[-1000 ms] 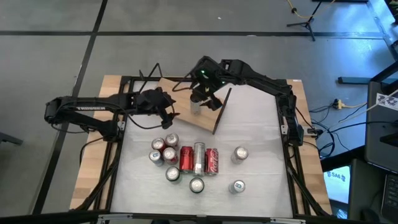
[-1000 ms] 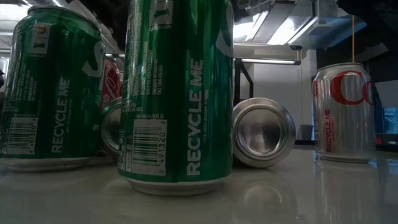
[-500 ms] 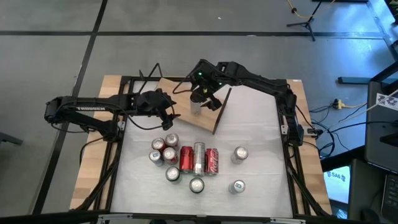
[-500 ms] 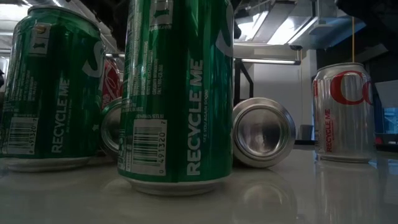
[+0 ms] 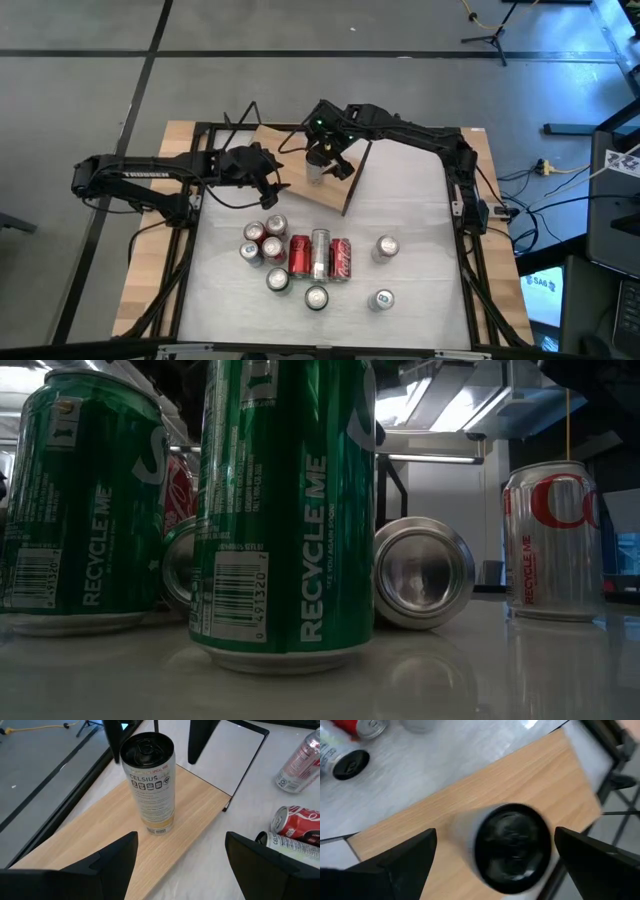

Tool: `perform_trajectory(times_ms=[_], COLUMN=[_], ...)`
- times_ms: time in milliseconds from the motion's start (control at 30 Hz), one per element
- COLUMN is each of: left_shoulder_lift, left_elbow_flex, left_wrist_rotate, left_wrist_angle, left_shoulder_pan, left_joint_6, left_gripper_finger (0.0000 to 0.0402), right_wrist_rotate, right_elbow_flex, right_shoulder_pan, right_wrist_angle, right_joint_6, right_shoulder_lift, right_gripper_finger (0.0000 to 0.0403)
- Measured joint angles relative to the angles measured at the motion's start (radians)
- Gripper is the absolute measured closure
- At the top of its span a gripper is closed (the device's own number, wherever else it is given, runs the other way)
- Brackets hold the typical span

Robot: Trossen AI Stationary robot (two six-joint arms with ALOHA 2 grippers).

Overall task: Place canned beverage on shelf
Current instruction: Put the left white yellow soda can on the shelf

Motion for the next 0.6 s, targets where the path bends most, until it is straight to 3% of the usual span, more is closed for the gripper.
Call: perform_trajectory(times_ms=[600], left_shoulder_lift=[0.0], left_elbow_flex=[0.0], left_wrist_rotate=[0.0], left_wrist_angle=[0.023], left_shoulder_pan=[0.0], left_joint_6=[0.003], left_gripper_finger=[0.0114], right_wrist_rotate=[0.0], right_elbow_flex=[-0.053], right_shoulder_pan=[0.001], right_wrist_angle=[0.046], right_joint_6=[0.003], right_shoulder_lift=[0.0], right_gripper_finger=[0.0004])
